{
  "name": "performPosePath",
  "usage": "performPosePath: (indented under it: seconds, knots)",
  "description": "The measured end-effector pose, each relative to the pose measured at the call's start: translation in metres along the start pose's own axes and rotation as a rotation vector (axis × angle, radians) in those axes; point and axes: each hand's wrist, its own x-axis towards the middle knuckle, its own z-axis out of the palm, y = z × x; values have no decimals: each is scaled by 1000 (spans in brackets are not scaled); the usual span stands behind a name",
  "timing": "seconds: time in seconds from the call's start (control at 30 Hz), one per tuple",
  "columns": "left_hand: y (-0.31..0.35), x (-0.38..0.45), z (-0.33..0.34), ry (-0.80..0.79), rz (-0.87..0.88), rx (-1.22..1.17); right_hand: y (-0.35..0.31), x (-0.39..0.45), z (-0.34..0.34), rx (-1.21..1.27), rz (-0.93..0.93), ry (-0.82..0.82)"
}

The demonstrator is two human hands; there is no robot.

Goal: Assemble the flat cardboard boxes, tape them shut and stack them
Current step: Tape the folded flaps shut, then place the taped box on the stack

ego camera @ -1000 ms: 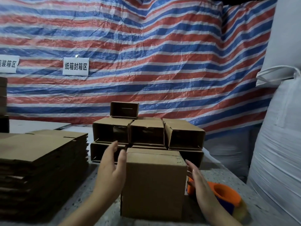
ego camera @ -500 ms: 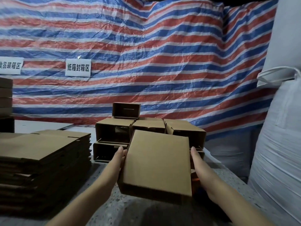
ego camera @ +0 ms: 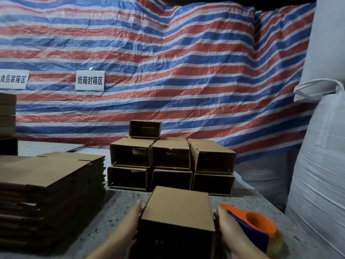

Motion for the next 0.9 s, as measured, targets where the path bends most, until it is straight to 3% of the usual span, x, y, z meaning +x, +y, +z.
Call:
performPosePath:
  seconds: [0.1, 0.23, 0.3, 0.43, 0.57, 0.7, 0.9]
  knots:
    - [-3, -4, -5, -52, 14, 60, 6, -25, -3, 22, -129, -94]
    - [-10, -13, -4, -74, 42, 97, 23, -49, -4, -154, -319, -138]
    - [-5, -19, 1, 20, 122, 129, 16, -59, 1, -126, -308, -142]
    - [39, -31, 12, 38, 361, 98, -42, -79, 7, -119, -565, -104]
    - [128, -17, 30, 59, 520, 87, -128, -79, 9, -64, -790, -72]
    - [204, 22, 53, 45, 569, 79, -210, -46, 21, -60, -830, -49]
    - [257, 104, 78, 55, 540, 152, -276, 49, 49, -71, -740, 15]
